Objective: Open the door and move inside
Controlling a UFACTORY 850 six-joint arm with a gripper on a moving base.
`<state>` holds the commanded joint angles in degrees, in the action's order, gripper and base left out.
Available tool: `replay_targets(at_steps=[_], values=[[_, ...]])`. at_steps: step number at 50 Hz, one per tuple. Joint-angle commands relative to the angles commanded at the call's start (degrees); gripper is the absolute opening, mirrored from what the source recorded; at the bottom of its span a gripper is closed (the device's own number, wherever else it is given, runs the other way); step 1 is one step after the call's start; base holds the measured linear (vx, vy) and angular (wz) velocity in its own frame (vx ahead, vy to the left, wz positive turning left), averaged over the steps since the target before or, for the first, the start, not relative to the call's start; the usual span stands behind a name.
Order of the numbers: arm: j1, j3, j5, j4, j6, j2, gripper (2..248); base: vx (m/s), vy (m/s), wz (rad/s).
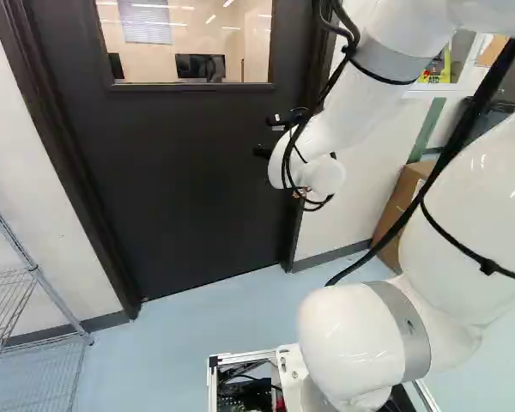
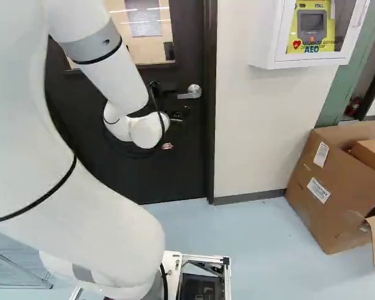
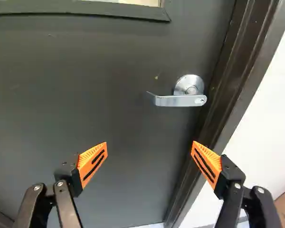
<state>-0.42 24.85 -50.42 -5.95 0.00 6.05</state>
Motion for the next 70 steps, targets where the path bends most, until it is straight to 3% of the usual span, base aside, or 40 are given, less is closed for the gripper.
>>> replay_targets(at_steps=[29,70], values=[[-0.6,5.5,-0.1,-5.4,0.0,-1.7,247,0.000,0.000,0.000],[-0.8,13.7,-0.1,-6.2,0.0,-7.1,247,0.000,0.000,0.000]])
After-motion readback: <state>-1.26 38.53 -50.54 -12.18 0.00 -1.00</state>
